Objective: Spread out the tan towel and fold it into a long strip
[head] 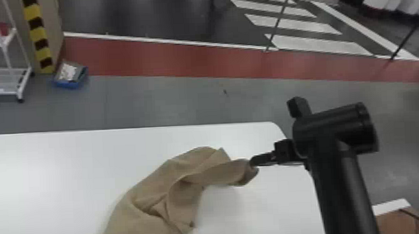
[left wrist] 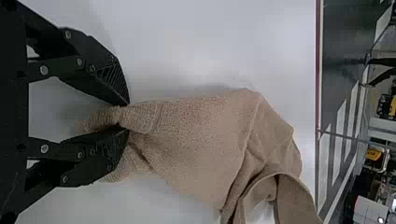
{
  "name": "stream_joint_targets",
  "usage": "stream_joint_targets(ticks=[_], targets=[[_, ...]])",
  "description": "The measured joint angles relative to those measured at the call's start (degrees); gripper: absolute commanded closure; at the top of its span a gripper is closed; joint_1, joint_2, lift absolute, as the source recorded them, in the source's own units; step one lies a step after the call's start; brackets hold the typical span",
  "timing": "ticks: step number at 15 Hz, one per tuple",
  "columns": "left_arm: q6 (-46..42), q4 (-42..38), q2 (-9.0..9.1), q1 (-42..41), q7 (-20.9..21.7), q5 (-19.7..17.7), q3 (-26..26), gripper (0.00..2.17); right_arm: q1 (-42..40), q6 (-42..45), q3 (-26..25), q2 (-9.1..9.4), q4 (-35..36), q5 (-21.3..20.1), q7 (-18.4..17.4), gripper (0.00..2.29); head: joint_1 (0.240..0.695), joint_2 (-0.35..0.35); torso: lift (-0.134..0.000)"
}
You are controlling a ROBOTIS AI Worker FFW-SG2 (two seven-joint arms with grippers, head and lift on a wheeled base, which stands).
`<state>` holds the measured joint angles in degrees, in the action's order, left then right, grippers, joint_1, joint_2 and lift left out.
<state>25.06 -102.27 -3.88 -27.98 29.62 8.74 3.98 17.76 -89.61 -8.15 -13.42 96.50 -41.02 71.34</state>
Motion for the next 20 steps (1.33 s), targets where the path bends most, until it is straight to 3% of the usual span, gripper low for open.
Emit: stream_joint_targets(ticks=[5, 9, 14, 17, 20], targets=[[6.22, -15.61, -0.25, -4.27, 5.09, -2.36, -5.39, 2.14, -1.3, 0.0, -2.82, -1.52, 0.42, 1.82, 0.12, 1.78, 0.695, -0.305, 0.0], [13.76, -21.11, 0.02, -2.2, 5.4, -3.35, -6.39, 2.14, -1.72, 0.0, -4.91, -2.03, 0.86, 2.67, 0.12, 1.78, 0.695, -0.306, 0.0], [30.69, -32.78, 0.32, 1.15, 6.5, -4.63, -10.84, 2.14, -1.31, 0.0, -9.08, -2.25, 1.53, 4.81, 0.23, 1.78, 0.695, -0.284, 0.0], [40.12, -38.9, 0.21, 3.55, 7.7, -5.6, -14.81, 2.14, -1.03, 0.0, -13.21, -3.0, 3.1, 9.01, 0.09, 1.78, 0.695, -0.26, 0.0], [49.32, -38.81, 0.27, 10.66, 6.96, -3.89, -13.11, 2.13, -0.1, 0.0, -15.61, -2.79, 3.41, 12.39, -3.57, 1.78, 0.695, -0.267, 0.0]])
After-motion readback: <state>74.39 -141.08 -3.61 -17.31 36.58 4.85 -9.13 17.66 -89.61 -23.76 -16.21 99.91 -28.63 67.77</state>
